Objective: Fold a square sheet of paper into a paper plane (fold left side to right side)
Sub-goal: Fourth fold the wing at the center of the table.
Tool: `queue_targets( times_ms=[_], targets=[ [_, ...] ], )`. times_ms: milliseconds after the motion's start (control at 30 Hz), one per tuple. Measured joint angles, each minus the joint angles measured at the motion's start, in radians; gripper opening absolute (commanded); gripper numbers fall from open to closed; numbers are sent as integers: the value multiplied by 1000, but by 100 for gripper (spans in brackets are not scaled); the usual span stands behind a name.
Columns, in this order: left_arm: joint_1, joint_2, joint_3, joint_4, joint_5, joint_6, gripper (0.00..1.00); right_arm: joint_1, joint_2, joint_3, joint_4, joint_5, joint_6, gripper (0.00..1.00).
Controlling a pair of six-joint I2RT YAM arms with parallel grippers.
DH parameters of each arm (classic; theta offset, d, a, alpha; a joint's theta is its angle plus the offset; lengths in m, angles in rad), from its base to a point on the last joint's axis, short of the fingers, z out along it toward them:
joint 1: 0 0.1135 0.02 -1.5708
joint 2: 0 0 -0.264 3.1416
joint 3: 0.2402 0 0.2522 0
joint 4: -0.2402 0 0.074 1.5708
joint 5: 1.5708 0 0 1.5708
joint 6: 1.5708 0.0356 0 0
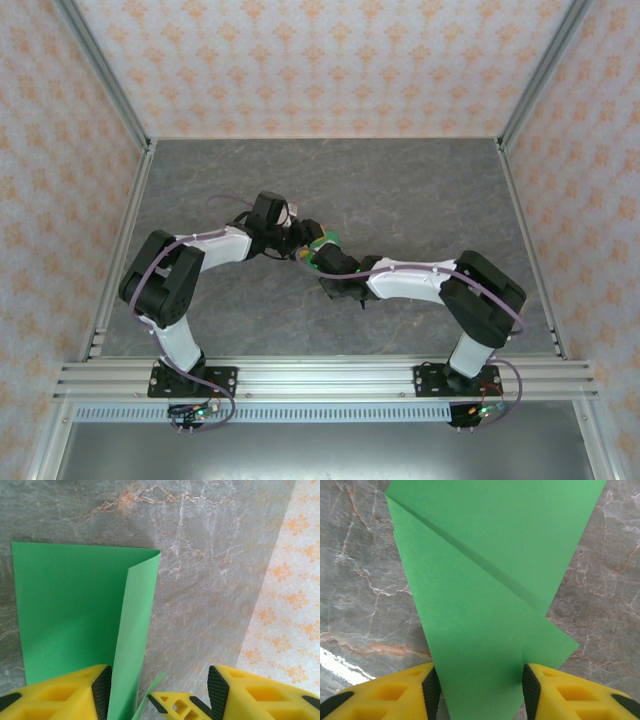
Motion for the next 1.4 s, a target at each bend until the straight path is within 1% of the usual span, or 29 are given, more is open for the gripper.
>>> queue_targets(
  times_ms=[300,467,600,700,867,967,1067,1200,1233,1400],
  targets=[
    [0,-27,9,-32,-2,6,56,0,8,2,2,13,0,27],
    [1,-69,12,-70,-6,31,59,0,19,2,2,11,1,17],
    [14,-119,12,-117,-13,57,62,0,24,2,2,6,2,13],
    [44,-173,12,-156,-27,80,65,0,24,2,3,-7,9,11],
    [101,-280,-12,-195,-55,116,67,-26,24,2,26,-93,39,10],
    [105,-303,-33,-207,-58,128,64,-56,24,2,40,-160,58,10],
    [105,-304,-77,-204,-57,132,57,-91,17,-5,62,-238,79,10],
    [83,-265,-117,-194,-53,125,41,-130,1,-25,87,-319,102,10],
    [69,-242,-117,-182,-52,123,39,-136,-1,-30,93,-334,108,10],
    [8,-133,-116,-130,-45,109,37,-143,-1,-43,113,-367,119,10]
  ],
)
